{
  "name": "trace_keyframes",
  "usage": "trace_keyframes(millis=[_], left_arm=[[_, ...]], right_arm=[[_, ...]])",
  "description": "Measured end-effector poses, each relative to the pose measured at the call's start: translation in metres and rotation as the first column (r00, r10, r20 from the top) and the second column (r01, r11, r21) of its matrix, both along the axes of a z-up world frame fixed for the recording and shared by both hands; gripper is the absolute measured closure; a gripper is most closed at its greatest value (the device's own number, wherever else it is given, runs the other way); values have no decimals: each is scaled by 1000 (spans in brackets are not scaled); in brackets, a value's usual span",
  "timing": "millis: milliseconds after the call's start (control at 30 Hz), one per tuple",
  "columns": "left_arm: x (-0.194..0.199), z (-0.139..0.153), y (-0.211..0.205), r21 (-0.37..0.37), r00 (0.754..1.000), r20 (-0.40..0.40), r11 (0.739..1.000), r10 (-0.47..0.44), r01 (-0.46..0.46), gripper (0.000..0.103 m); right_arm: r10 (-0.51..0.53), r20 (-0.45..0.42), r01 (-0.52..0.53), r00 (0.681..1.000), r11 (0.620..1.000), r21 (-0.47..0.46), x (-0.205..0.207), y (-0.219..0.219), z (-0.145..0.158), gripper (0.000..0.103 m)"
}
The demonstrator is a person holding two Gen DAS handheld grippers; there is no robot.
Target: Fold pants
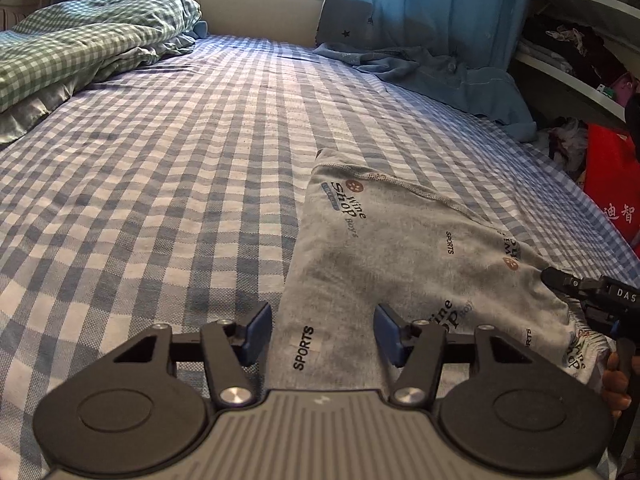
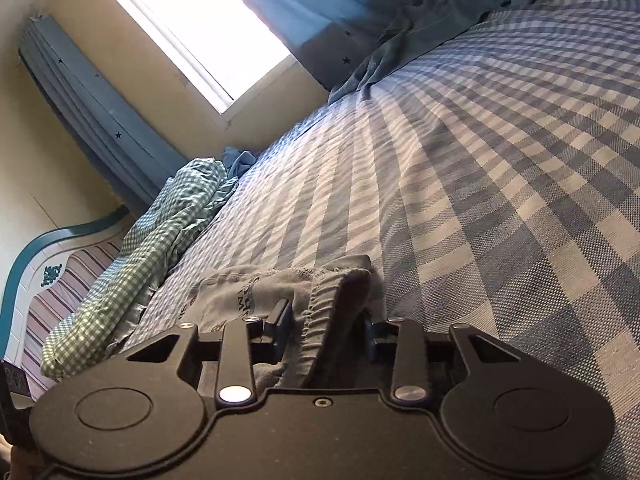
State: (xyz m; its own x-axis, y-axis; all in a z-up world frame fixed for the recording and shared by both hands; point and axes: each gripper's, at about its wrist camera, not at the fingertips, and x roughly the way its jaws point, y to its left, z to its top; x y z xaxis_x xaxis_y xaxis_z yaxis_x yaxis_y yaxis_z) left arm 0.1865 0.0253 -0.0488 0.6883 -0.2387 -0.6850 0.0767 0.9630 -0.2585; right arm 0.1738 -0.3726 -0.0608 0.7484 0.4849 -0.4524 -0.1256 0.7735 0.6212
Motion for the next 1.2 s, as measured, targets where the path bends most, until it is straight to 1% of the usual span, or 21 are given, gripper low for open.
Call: trace_keyframes(millis=[67,167,333,400,433,533,567,600,733,833,933,1067,1200], left_arm=[[0,1,2,-19,1000,-8,1000,15,-15,51],[-1,2,5,-27,999,-16,999,32,-32,59],[-2,5,3,-10,999,-12,999,50,-50,72],[-3,6,0,-8,999,-10,999,47,-48,79],[-3,7,-1,-6,999,-8,999,49,-49,80],[-4,8,-2,-8,998,-1,998,57,-57,86],[-4,9,-2,-10,998,0,998,59,-59,89],[-4,11,-2,-12,998,3,998,57,-57,91],[1,26,3,-21,999,30,999,36,-36,93],[6,42,7,-19,997,70,1000,16,-14,93],[11,58,12,15,993,120,1000,15,-17,93],[18,74,32,50,984,172,998,39,-48,93],[24,81,70,70,973,203,990,107,-124,93]], right_arm=[[-1,2,1,1000,1000,-17,-1,2,1,66],[-2,2,2,1000,1000,-27,-2,4,2,66],[-1,6,1,1000,999,-52,-3,8,3,70],[0,11,1,1000,998,-64,-3,10,4,73],[1,15,0,1000,997,-72,-3,11,5,74],[-1,35,5,999,995,-97,-6,15,9,83],[-4,45,9,999,994,-112,-8,18,11,88],[-7,58,14,998,991,-135,-10,21,14,90],[5,111,21,994,971,-240,-14,40,30,92],[14,140,20,990,970,-242,-9,49,44,93],[47,179,0,983,967,-254,3,66,62,93],[117,215,-54,970,959,-278,25,100,78,93],[191,242,-108,951,942,-317,56,151,87,94]])
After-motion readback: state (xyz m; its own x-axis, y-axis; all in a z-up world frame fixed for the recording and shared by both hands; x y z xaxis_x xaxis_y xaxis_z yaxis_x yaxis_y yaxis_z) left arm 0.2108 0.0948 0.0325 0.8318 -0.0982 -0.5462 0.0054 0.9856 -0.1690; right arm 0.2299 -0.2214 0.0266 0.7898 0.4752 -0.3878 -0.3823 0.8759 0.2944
